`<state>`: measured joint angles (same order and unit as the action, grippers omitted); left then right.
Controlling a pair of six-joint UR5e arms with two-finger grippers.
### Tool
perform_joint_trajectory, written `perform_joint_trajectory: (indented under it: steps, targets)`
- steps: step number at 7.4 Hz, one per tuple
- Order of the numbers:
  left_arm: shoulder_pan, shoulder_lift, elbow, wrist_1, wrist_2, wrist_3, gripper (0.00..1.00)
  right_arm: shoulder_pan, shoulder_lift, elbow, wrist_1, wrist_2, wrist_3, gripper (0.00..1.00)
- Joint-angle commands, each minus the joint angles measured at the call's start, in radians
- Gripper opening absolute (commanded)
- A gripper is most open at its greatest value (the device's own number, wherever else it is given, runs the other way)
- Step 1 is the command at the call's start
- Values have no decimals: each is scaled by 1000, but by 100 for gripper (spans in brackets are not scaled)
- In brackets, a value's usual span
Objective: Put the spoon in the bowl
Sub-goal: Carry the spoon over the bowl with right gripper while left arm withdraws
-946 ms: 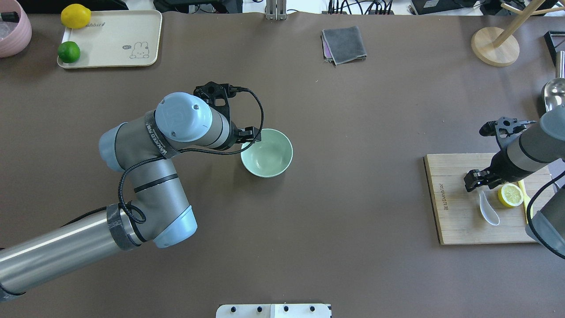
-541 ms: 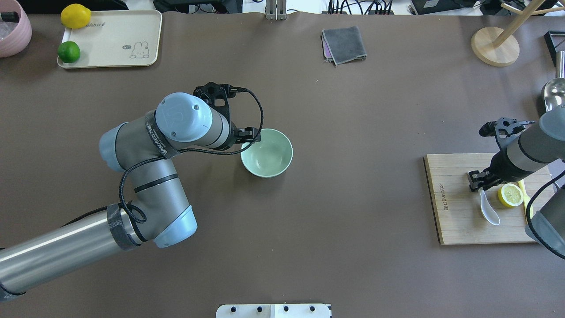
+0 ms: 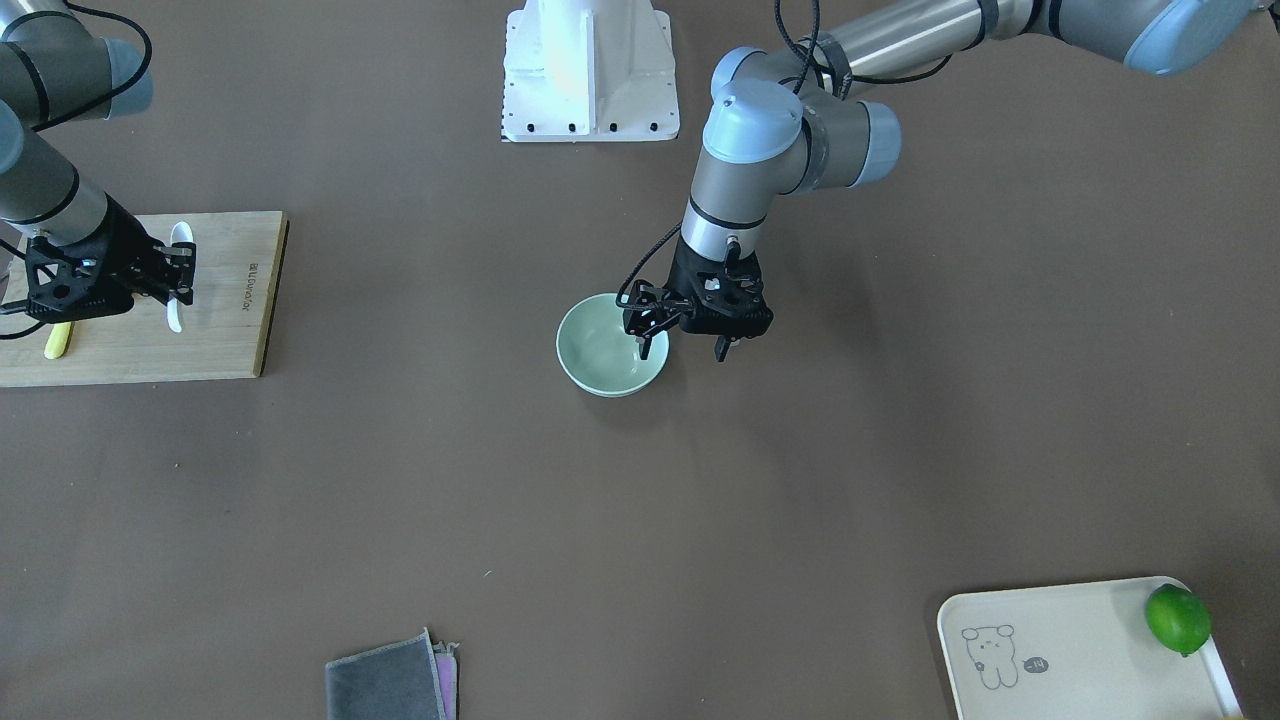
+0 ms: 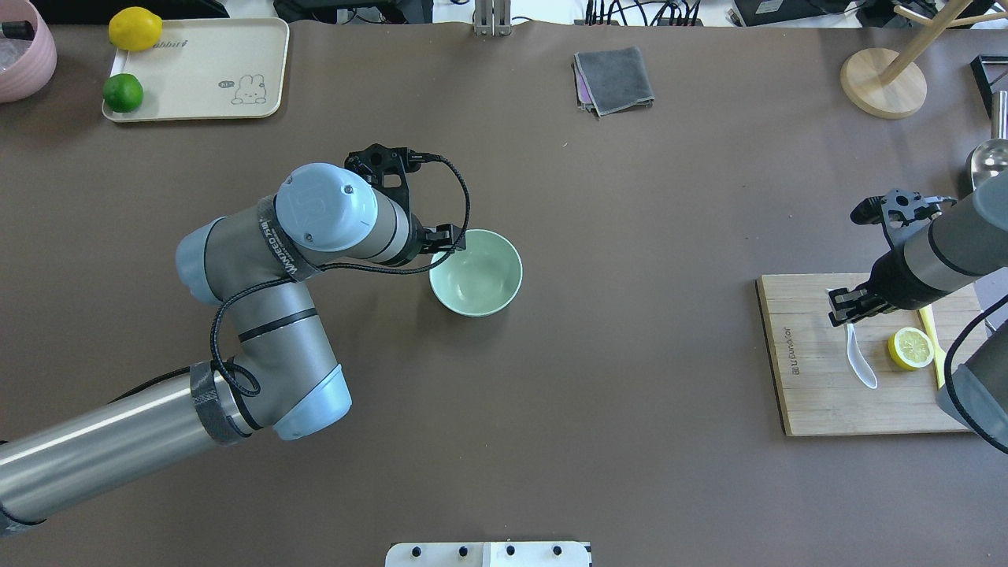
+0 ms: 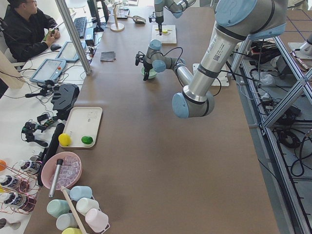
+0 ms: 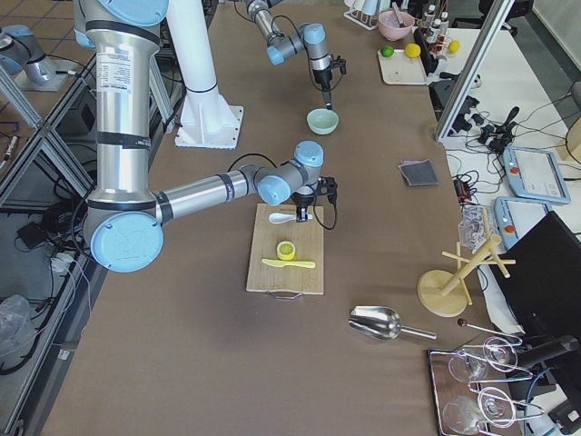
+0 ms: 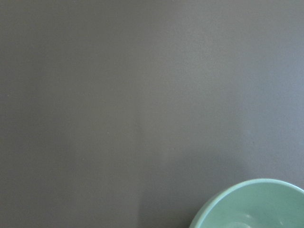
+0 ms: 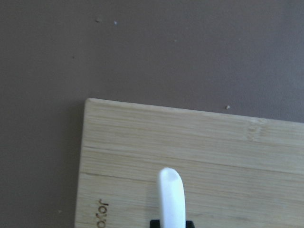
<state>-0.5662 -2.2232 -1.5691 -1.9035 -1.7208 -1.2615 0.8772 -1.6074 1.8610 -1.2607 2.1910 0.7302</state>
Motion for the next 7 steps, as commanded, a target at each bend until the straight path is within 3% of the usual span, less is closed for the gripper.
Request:
perform_joint_trajectory:
  steps: [1,2,3,4,7]
  targets:
    - [-62,37,-37,-3,-14,22,98,41,134,26,-128,12,2,0]
    - [-104,43,-66,26,-49,162,98,43,246,26,-264,7,2,0]
    - [-148,43,-80,155,-87,242,98,40,329,24,-335,4,8,0]
    - [-182,48,-103,197,-88,313,98,30,396,15,-370,3,38,0]
    - [-256,221,-173,182,-92,456,98,-55,623,-80,-376,-63,232,0]
